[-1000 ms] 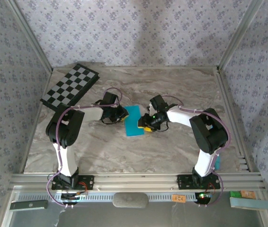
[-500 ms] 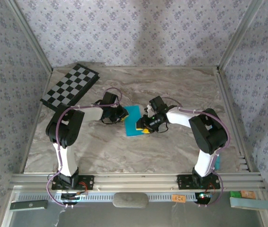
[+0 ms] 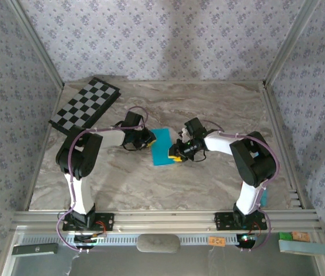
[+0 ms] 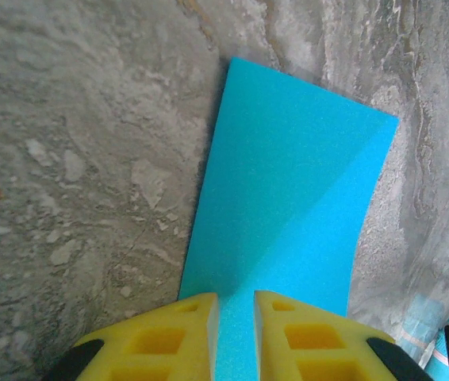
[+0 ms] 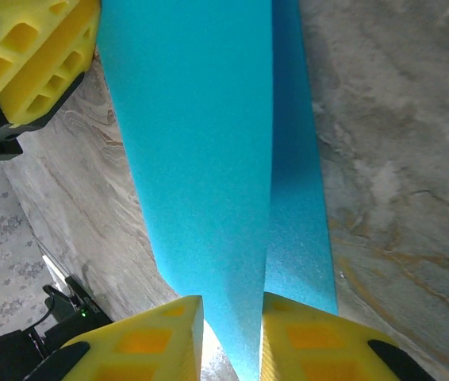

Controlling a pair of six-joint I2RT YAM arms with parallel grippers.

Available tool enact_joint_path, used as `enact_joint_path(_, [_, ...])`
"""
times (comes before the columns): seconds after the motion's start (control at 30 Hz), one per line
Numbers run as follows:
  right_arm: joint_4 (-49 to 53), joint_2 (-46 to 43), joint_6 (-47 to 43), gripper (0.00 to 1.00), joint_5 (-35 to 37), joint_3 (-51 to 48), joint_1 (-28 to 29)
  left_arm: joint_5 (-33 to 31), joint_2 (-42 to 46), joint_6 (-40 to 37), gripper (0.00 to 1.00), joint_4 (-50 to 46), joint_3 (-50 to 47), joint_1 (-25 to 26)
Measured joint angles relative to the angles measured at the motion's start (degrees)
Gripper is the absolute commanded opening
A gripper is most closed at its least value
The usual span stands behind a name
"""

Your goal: Fold a paper plane with a square sheet of paper (pick it up from the middle)

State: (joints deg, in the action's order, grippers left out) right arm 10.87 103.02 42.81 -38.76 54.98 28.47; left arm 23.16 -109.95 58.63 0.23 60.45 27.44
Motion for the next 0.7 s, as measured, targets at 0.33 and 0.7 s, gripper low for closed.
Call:
enact_joint_path(0.33, [2.7, -0.4, 0.5, 0.02, 0.8, 0.0, -0.9, 1.3, 0.0, -0.2, 0.26, 0.1, 0.2, 0.1])
enact_joint_path(0.7, [11.4, -0.7, -4.1, 0.00, 2.4, 2.6, -2.8, 2.3, -0.2, -7.8, 0.22, -4.0, 7.7, 1.2])
